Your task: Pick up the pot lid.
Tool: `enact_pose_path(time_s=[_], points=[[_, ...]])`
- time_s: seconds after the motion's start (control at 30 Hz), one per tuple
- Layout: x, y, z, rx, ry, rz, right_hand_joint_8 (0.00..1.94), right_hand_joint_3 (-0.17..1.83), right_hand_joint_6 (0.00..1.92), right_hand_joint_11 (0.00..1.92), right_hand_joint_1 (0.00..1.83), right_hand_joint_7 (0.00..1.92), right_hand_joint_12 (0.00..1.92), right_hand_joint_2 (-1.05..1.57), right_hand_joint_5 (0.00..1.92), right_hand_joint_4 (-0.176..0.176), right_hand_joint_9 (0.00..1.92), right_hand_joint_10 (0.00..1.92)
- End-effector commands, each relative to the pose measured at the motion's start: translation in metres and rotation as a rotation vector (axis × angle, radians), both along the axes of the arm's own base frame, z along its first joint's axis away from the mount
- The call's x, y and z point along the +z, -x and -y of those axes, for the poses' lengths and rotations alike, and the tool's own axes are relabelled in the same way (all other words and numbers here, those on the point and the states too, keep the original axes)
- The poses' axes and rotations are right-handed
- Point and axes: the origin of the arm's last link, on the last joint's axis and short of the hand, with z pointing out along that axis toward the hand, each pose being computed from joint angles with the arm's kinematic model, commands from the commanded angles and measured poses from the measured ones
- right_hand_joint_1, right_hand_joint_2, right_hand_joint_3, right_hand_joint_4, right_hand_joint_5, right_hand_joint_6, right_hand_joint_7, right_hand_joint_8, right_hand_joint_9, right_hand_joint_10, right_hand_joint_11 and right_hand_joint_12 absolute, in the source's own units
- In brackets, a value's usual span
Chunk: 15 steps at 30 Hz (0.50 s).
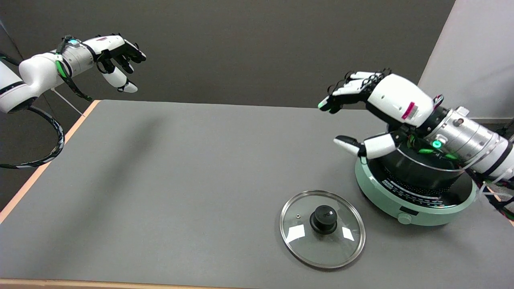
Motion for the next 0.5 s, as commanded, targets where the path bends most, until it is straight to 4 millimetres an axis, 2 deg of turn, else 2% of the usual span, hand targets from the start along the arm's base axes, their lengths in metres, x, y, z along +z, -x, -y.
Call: enact_pose_path(time_s=[0.03, 0.3, 0.5], points=[[-0.019, 0.026, -0.014, -0.030, -0.076, 0.002, 0.47, 0.78, 0.45, 0.48, 0.77, 0.87, 1.21, 0.69, 0.69, -0.039, 0.71, 0.56], [-0.025, 0.045, -0.006, -0.097, -0.028, 0.036, 0.43, 0.80, 0.42, 0.48, 0.79, 0.84, 1.18, 0.68, 0.68, -0.027, 0.71, 0.55], [-0.023, 0.055, -0.009, -0.120, 0.002, 0.065, 0.41, 0.81, 0.40, 0.50, 0.81, 0.83, 1.23, 0.67, 0.67, -0.030, 0.71, 0.55]])
